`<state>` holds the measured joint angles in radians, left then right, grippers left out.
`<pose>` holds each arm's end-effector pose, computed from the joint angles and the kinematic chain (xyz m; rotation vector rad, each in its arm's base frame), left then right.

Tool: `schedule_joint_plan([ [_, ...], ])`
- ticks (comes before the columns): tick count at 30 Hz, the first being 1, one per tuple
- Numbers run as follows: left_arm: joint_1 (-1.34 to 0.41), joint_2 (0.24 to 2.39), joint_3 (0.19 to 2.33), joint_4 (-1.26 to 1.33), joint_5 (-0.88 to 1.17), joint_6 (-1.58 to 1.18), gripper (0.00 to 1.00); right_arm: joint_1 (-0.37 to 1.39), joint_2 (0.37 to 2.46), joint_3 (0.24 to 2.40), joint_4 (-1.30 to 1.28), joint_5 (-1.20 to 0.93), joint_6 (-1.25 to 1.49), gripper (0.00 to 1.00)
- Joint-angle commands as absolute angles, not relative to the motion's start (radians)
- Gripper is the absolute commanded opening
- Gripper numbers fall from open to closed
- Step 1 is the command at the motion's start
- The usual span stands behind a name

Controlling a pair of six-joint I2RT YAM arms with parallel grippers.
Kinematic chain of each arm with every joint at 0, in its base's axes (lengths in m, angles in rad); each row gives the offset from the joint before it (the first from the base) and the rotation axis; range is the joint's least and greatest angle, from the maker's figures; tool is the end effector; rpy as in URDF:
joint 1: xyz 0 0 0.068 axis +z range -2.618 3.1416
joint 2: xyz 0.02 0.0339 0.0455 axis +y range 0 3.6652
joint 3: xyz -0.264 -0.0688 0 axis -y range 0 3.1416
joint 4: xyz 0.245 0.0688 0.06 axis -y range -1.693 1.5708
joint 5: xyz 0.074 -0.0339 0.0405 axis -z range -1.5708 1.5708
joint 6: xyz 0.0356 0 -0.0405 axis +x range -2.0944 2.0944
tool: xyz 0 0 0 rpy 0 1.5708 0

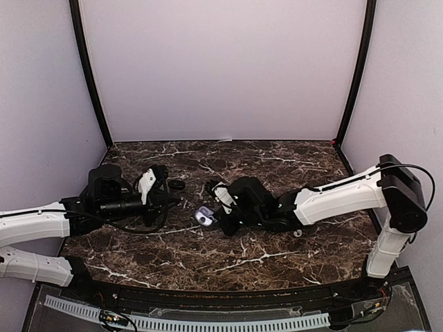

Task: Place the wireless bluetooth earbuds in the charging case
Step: Pick up the charging case from the center of the board, then insert the left earbud into the left side groove of the charging case.

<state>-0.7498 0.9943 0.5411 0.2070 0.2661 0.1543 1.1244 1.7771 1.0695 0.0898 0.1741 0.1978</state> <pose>0.1603 -0.1620 0.2551 0.9810 1.5786 -0.6594 0.1731 0.3475 0.1951 -0.9072 2.0408 0.5534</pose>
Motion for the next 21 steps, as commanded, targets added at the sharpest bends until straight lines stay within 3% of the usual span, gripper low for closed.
schedule_joint_plan([
  [1,-0.754,1.007,0.561,0.209,0.381,0.156,0.00,1.132,1.700,0.987,0.143,0.205,0.040,0.00],
  [11,-0.907,1.130,0.527,0.287,0.374,0.135,0.00,1.142,1.644,0.892,0.205,0.204,-0.145,0.00],
  [21,-0.913,1.238,0.544,0.390,0.389,0.051,0.00,1.224,1.634,0.778,0.332,0.365,-0.369,0.00],
])
